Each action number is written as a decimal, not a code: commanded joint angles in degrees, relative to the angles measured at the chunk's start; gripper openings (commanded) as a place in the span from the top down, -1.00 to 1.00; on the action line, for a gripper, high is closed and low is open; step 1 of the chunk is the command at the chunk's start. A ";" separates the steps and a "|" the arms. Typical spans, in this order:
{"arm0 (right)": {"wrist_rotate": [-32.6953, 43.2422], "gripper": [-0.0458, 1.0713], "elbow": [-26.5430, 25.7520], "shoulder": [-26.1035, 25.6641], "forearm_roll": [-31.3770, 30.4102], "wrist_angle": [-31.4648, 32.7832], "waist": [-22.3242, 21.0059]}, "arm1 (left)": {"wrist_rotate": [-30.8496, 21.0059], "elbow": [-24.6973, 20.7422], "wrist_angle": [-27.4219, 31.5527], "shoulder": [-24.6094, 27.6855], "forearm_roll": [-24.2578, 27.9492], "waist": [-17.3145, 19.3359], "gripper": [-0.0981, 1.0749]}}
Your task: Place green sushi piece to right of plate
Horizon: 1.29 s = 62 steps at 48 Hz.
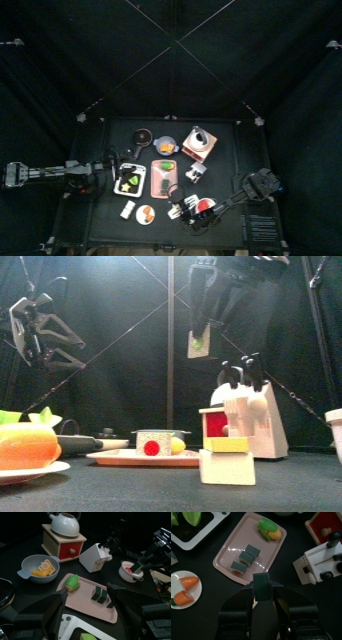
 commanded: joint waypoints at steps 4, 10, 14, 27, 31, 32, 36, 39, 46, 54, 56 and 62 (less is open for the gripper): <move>7.21 -0.13 0.70 -0.97 0.53 1.23 0.97 | 0.00 -1.05 -0.26 0.09 -0.09 -0.26 -0.81; 13.89 -0.13 2.99 -0.97 0.88 2.29 1.67 | 0.09 -1.05 -0.26 0.09 0.00 -0.26 -0.81; 17.84 -0.13 5.01 -0.97 2.11 2.37 1.76 | 0.09 -1.05 -0.35 0.09 0.00 -0.26 -0.81; 24.17 -0.13 8.96 -0.53 5.98 1.93 1.67 | 0.09 -1.05 -0.26 0.09 -0.09 -0.26 -0.81; 24.26 -0.13 8.88 0.53 6.59 1.85 1.41 | 0.09 -1.05 -0.26 0.09 -0.09 -0.26 -0.81; 24.17 -0.13 8.79 0.88 6.68 1.67 1.41 | 0.09 -1.05 -0.26 0.09 -0.09 -0.26 -0.81; 24.17 -0.13 8.79 1.67 6.59 1.05 1.23 | 0.09 -1.05 -0.35 0.09 -0.09 -0.26 -0.81; 23.99 -0.13 9.05 2.02 6.59 0.09 0.53 | 0.09 -1.05 -0.26 0.09 -0.09 -0.26 -0.81; 24.17 -0.13 10.72 2.37 6.42 -1.67 -1.67 | 0.09 -1.05 -0.26 0.09 0.00 -0.26 -0.81; 24.08 -0.15 11.78 3.16 6.33 -5.27 -3.43 | 0.09 -1.05 -0.26 0.09 0.09 -0.26 -0.81; 24.08 -0.15 12.04 3.34 6.33 -6.06 -3.60 | 0.09 -1.05 -0.26 0.09 0.09 -0.26 -0.81; 24.17 -0.15 12.66 3.69 6.59 -6.86 -4.13 | 0.09 -1.05 -0.26 0.09 0.09 -0.26 -0.81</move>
